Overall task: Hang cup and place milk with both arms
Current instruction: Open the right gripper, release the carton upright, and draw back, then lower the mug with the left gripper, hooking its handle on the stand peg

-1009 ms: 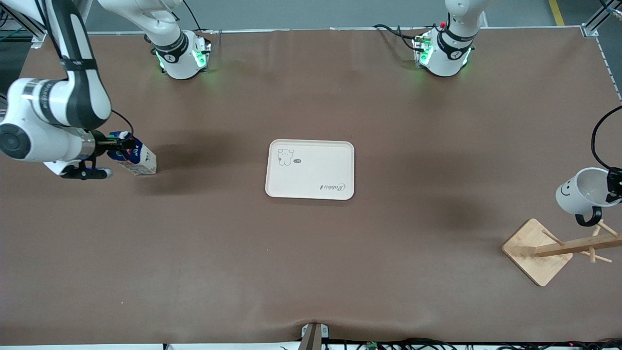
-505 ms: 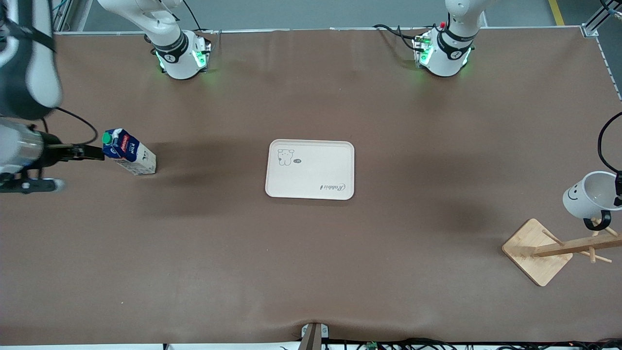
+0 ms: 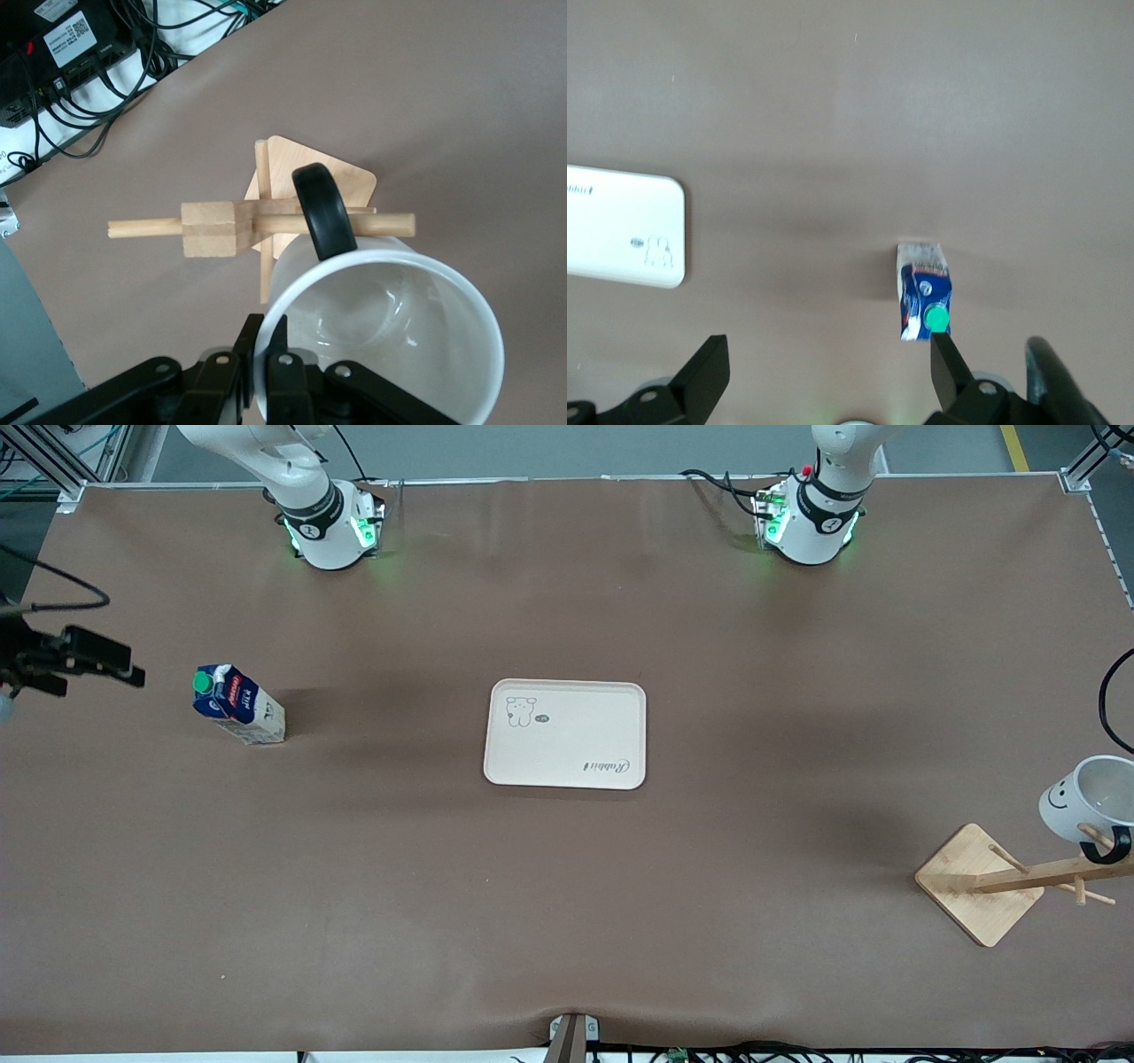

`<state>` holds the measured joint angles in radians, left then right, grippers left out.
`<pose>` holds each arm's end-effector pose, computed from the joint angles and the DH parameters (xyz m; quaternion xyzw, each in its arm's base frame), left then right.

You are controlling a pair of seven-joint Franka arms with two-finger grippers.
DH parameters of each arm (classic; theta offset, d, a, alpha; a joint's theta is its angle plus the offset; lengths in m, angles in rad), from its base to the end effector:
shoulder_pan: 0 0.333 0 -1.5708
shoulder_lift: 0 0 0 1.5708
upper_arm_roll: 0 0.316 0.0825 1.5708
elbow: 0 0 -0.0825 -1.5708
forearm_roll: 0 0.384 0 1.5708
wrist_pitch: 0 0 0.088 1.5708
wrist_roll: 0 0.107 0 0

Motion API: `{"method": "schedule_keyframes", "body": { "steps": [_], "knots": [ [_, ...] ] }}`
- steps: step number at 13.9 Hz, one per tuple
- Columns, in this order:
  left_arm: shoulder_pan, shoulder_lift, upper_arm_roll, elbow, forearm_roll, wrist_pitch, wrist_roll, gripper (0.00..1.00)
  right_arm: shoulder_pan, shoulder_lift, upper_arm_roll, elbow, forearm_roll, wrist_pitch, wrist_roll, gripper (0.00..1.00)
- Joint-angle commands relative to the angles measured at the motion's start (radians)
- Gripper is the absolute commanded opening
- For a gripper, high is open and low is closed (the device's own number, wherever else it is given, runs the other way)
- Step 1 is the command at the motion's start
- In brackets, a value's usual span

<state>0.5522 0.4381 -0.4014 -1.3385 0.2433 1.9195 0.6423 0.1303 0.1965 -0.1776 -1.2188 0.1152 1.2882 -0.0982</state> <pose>0.6783 0.1751 0.5115 -0.9638 0.2490 -0.0671 0.0672 0.5824 0.0001 0.6524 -0.9966 -0.0386 0.0592 0.0433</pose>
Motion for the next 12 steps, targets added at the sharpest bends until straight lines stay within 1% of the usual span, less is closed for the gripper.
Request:
{"method": "schedule_keyframes", "body": {
  "steps": [1, 2, 3, 4, 5, 6, 7, 9, 10, 12],
  "knots": [
    [-0.005, 0.030, 0.006, 0.030, 0.013, 0.035, 0.010, 0.00, 0.011, -0.147, -0.002, -0.209, -0.038, 0.060, 0.011, 1.00],
    [-0.005, 0.033, 0.006, 0.030, 0.013, 0.042, 0.005, 0.00, 0.005, -0.170, -0.003, -0.252, -0.038, 0.072, 0.009, 1.00],
    [-0.006, 0.033, 0.006, 0.030, 0.011, 0.055, -0.001, 0.22, 0.005, -0.186, -0.005, -0.264, -0.040, 0.071, 0.009, 1.00],
    [-0.006, 0.033, 0.006, 0.030, 0.007, 0.055, -0.012, 0.64, 0.009, -0.207, -0.003, -0.290, -0.046, 0.078, 0.011, 1.00],
    [-0.006, 0.031, 0.006, 0.029, 0.002, 0.055, -0.027, 1.00, 0.009, -0.233, -0.002, -0.323, -0.051, 0.094, 0.011, 1.00],
    [-0.009, 0.022, 0.004, 0.027, -0.002, 0.049, -0.032, 1.00, 0.005, -0.261, -0.003, -0.371, -0.051, 0.118, 0.009, 1.00],
    [-0.012, 0.018, 0.001, 0.027, -0.002, 0.039, -0.039, 1.00, 0.003, -0.275, -0.005, -0.393, -0.051, 0.135, 0.009, 1.00],
    [-0.012, 0.004, -0.004, 0.025, -0.018, 0.000, -0.097, 1.00, 0.000, -0.267, -0.005, -0.380, -0.055, 0.137, 0.008, 1.00],
    [-0.012, -0.008, -0.004, 0.025, -0.031, -0.028, -0.139, 1.00, -0.038, -0.264, 0.012, -0.374, -0.051, 0.135, 0.008, 1.00],
    [-0.011, -0.022, -0.011, 0.024, -0.038, -0.062, -0.185, 1.00, -0.174, -0.262, 0.155, -0.367, -0.052, 0.135, 0.000, 1.00]
  ]
}}
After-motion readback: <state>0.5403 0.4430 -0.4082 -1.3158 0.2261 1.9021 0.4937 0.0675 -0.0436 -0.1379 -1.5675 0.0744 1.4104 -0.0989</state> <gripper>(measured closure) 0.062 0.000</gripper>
